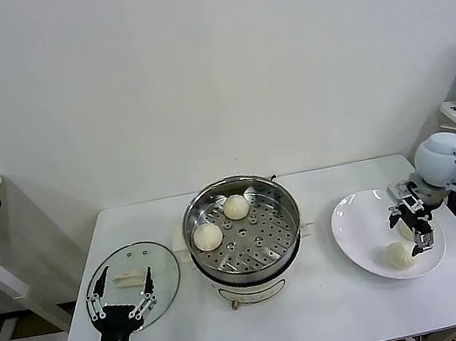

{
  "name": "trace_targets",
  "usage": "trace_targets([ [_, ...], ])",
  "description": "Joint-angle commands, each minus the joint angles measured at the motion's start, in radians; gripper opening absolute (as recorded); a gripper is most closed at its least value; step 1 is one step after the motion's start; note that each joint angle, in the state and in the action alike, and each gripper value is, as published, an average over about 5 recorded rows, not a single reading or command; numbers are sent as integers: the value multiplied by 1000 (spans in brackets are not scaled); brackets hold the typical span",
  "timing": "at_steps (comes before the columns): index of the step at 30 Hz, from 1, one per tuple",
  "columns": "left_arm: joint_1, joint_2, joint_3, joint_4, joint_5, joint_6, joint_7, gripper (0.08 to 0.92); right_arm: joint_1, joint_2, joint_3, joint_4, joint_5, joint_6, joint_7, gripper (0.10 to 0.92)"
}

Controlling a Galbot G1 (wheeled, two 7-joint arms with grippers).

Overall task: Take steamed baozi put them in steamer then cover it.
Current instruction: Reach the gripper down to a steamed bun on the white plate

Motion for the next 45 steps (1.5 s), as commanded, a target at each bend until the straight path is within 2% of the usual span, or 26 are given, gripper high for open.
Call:
trace_targets([
  [1, 0, -3, 5, 4, 7, 0, -2, 823, -198, 9, 184, -62, -70, 21, 18, 823],
  [30, -4, -4, 9, 9, 11, 2, -5, 823, -232, 86, 224, -116, -101, 14, 31, 820],
  [38, -7, -5, 9, 13, 11, 3, -5, 823, -232, 88, 225, -118, -102, 16, 27, 673],
  [45, -7, -4, 10, 9, 11, 5, -5, 823, -126, 38, 164, -79, -19, 6, 15, 662],
])
